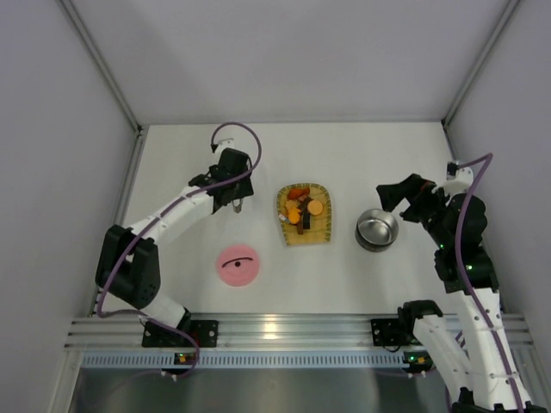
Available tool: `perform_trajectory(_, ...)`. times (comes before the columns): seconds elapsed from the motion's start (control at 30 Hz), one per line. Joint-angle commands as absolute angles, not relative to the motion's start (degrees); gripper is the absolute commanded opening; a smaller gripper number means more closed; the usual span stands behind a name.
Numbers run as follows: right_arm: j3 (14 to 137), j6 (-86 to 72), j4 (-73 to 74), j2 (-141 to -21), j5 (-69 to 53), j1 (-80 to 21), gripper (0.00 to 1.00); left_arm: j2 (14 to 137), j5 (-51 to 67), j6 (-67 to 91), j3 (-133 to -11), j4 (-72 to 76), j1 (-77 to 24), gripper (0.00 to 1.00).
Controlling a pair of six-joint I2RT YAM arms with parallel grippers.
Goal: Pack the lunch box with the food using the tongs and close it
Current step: Pick up the clamp at the center of the board, then pick up the fake food from the plate.
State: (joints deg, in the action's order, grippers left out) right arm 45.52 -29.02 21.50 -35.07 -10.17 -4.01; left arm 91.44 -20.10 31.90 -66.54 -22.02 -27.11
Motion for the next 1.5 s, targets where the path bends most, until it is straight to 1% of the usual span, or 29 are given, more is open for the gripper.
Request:
perform_trajectory(0.0, 48.5, -29.1, 21.9, -35.4, -10.3, -3.4, 0.99, 87.3, -22.0, 30.7, -69.0, -25.5, -28.2, 0.58)
perform_trajectory(0.2, 49.0, -29.2, 21.8, -35.9, -10.5, -3.3, 0.99, 82.6, -22.3, 30.2, -69.9, -28.3, -30.5, 0.57)
perform_trajectory(0.4, 49.9, -28.7, 23.3, -35.9, -9.4, -3.3, 1.0, 80.4, -20.9, 28.8, -72.5, -33.5, -37.3, 0.54)
perform_trajectory(0.63, 49.2, -29.0, 23.7, -34.7, -9.1, -3.4, 0.99, 75.9, -19.4, 29.5, -70.9, -35.9, -44.4, 0.54)
perform_trajectory(0.83, 49.2, -29.5, 24.2, -34.1, -9.0, -3.4, 1.0, 75.0, -16.4, 29.4, -70.5, -37.8, -48.2, 0.54)
perform_trajectory(1.23, 49.0, -29.8, 24.9, -33.7, -8.5, -3.4, 0.99, 74.1, -15.0, 31.4, -67.7, -40.4, -57.6, 0.54)
perform_trajectory(1.47, 48.6, -29.4, 25.2, -33.6, -8.2, -3.4, 0.99, 74.8, -14.4, 32.7, -64.8, -38.4, -59.0, 0.54)
